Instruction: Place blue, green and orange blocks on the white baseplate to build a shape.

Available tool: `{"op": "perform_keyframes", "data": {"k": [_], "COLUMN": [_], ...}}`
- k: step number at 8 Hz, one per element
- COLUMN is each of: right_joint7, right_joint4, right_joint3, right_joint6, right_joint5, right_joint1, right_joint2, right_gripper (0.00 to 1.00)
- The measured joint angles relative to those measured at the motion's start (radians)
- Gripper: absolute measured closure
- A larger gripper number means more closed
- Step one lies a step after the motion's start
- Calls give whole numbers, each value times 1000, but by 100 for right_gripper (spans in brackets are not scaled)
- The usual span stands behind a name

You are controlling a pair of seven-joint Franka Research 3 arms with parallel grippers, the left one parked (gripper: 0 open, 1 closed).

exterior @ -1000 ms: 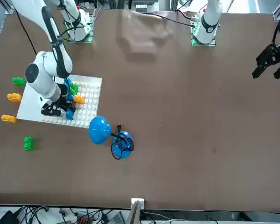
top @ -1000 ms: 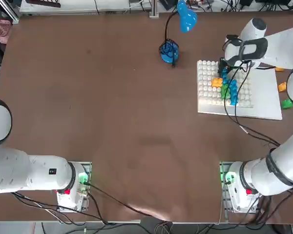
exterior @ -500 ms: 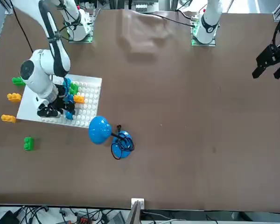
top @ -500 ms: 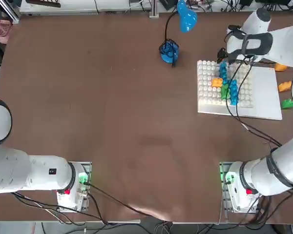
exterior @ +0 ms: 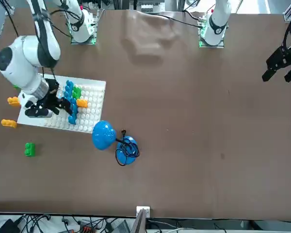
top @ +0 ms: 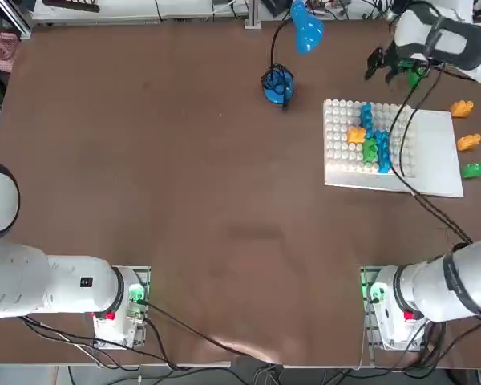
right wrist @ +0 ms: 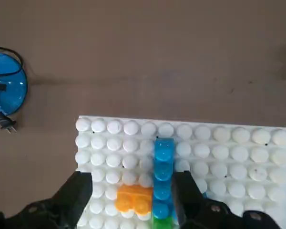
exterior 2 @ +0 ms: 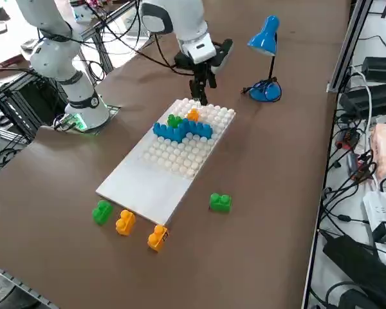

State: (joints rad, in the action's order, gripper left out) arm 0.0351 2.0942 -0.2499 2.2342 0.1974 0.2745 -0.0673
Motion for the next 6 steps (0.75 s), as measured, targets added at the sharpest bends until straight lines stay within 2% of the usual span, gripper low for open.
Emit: {"op": "perform_keyframes", "data": {"k": [4, 6], "right_joint7": [0, 2], "right_joint4": [-304, -422], "right_joint3": [-14, -13], "right_joint6": [-419, -538], "right_joint5": [-54, -135], "right_joint1": [-127, -139], "right_joint2": [16, 21], "right_gripper": [0, 0]}}
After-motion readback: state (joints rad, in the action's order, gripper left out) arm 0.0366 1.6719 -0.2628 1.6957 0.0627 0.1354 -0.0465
